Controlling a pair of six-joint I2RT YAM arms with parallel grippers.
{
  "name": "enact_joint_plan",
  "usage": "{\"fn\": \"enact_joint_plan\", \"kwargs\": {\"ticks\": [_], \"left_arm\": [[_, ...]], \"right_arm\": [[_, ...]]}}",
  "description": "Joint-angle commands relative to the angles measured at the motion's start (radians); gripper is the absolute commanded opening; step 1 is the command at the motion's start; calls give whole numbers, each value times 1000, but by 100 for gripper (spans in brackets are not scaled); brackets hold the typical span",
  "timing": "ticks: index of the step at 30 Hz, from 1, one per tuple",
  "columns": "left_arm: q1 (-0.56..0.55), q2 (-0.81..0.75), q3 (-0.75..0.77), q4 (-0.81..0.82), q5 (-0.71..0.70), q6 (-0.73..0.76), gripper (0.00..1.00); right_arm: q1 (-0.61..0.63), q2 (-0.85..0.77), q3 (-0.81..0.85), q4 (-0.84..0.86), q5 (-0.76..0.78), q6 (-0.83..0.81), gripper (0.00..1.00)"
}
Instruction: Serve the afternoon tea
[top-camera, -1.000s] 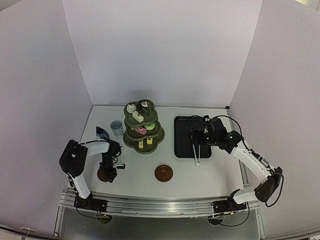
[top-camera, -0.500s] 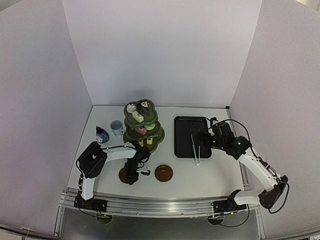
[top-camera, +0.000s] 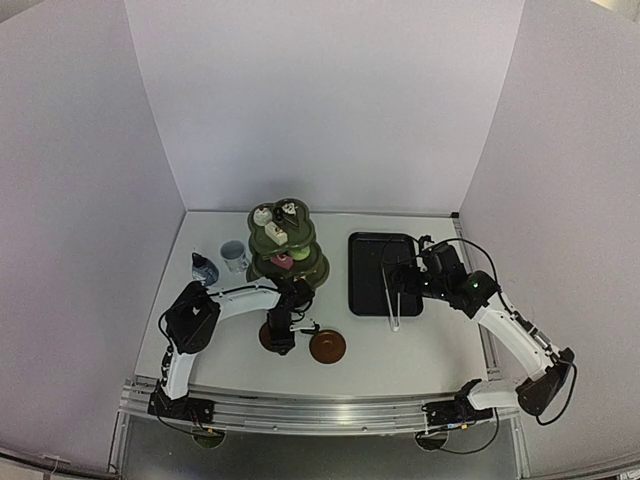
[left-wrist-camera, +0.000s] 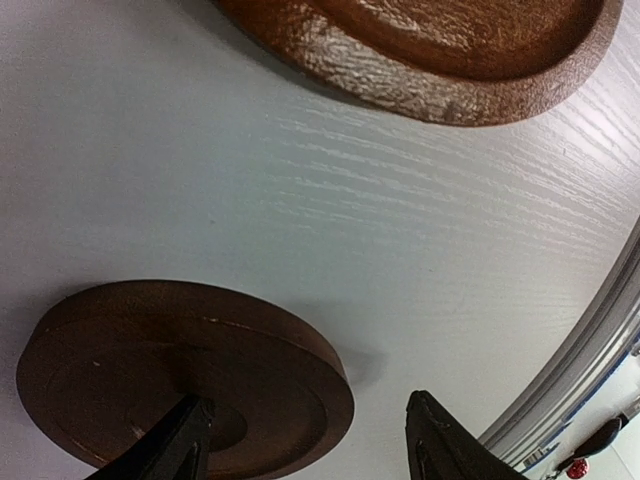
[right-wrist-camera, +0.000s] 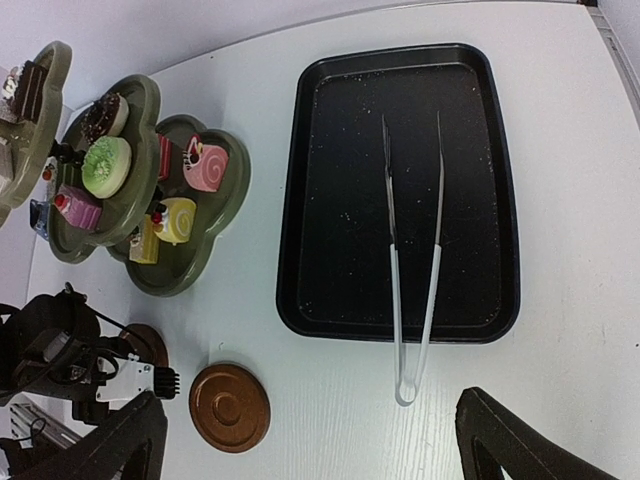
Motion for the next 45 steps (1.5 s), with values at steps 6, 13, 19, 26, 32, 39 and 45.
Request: {"fn": "enact_joint_plan", "kwargs": {"ticks": [6,13,19,26,32,39,45], "left_arm": [[-5,4,-146,202,47,46,65],[-5,-64,-245,191,93,40,63],[-5,-88,-280,184,108,33,63],[-5,-133,-322,184,123,17,63],[-5,-142,-342,180,131,13,63],[-5,-165,-380,173,114,19,63],[-5,-188,-415,174,94,26,64]], "right_arm": [[4,-2,35,-16,10,-10,98],[4,9,43,-16,7,-14,98],[3,20,55,-16,3,-19,98],[4,21,57,-16,6,-20,98],[4,25,57,-16,4,-21,98],[3,26,61,-16,1,-25,98],[4,37,70,-16,-2,-29,98]]}}
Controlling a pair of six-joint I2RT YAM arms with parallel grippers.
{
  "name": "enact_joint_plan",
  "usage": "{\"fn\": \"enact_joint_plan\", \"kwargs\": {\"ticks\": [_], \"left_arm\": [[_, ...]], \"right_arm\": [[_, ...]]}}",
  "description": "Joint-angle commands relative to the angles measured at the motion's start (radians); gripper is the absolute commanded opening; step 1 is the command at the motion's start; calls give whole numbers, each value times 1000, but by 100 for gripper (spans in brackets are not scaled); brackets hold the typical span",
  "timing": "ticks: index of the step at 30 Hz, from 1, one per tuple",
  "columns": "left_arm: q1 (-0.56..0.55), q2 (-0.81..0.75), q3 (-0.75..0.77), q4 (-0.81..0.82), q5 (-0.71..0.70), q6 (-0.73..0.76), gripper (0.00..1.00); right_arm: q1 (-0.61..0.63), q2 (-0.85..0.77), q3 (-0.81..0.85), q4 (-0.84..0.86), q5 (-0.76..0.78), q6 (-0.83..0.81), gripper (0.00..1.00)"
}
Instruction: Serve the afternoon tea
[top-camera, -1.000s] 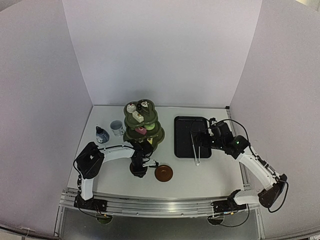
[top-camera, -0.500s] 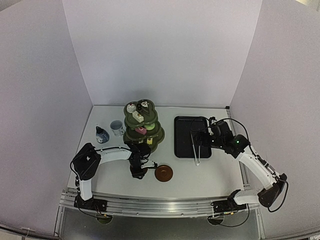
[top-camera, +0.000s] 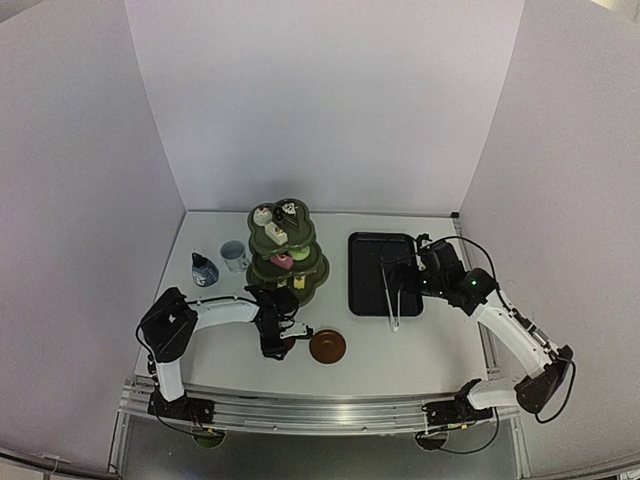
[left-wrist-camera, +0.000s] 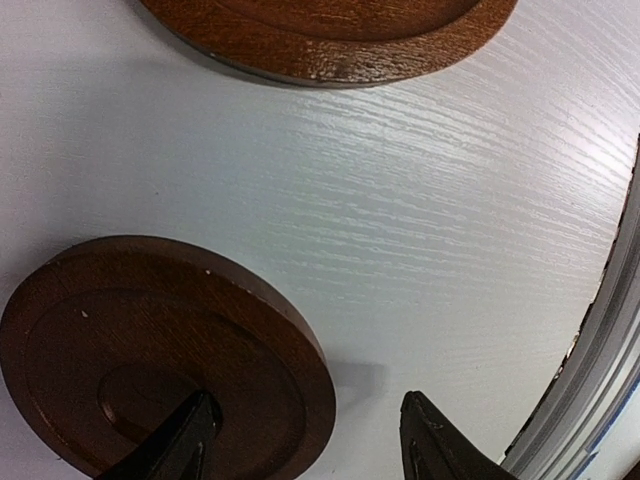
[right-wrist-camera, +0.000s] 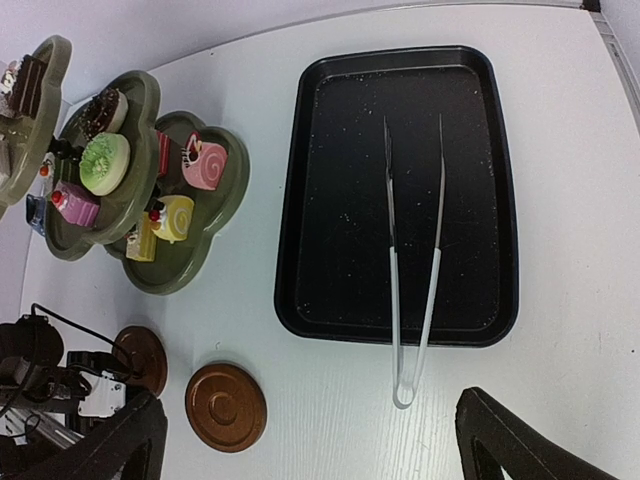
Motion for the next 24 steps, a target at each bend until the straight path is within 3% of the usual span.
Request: {"fn": "enact_joint_plan", "kwargs": {"ticks": [1,24], "left_arm": [[-11,37,-80,-122,28,-1,64],[-9,-10,-76,-133,11,-2,66]], "right_arm": [[3,17,46,-4,-3,-9,98],[3,2,41,-5,-7,-2,98]]}}
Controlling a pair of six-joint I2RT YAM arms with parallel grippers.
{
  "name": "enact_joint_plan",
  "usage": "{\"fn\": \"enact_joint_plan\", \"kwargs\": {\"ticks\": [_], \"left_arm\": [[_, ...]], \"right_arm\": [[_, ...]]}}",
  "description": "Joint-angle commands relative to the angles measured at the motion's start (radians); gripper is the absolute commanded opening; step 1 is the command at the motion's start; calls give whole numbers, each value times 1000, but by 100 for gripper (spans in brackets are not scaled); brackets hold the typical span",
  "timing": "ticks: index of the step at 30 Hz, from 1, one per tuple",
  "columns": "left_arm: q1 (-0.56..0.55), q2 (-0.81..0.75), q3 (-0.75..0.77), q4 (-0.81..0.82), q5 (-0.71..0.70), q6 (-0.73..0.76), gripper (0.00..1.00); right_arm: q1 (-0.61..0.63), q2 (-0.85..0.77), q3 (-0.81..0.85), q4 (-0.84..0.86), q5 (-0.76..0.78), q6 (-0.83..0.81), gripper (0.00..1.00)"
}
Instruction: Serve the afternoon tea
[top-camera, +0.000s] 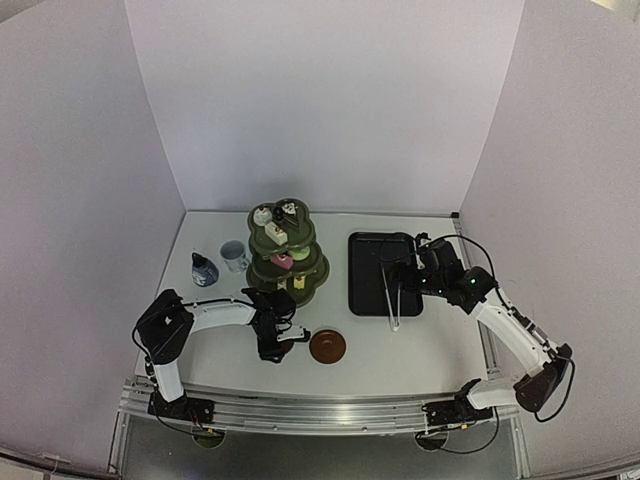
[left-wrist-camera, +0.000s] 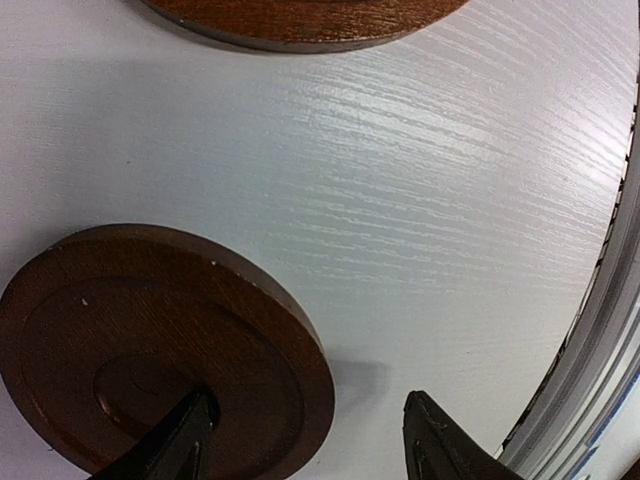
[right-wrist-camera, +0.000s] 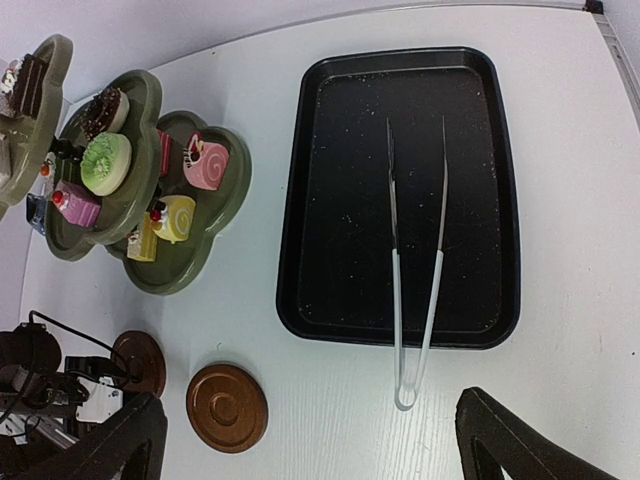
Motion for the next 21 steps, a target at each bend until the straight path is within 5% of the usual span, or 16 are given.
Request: {"fn": "enact_joint_plan", "kwargs": {"ticks": [1,14,21], "left_arm": [[-6,18,-33,-140,14,-2,66],[96,-68,120,-139,-19,-25,77],[132,-112,237,-213,80,-17,81]], "right_arm": [[4,-14,26,-2,-3,2,98],[4,-14,24,-1,-8,6,98],[4,-7,27,-2,-10,5,98]]}}
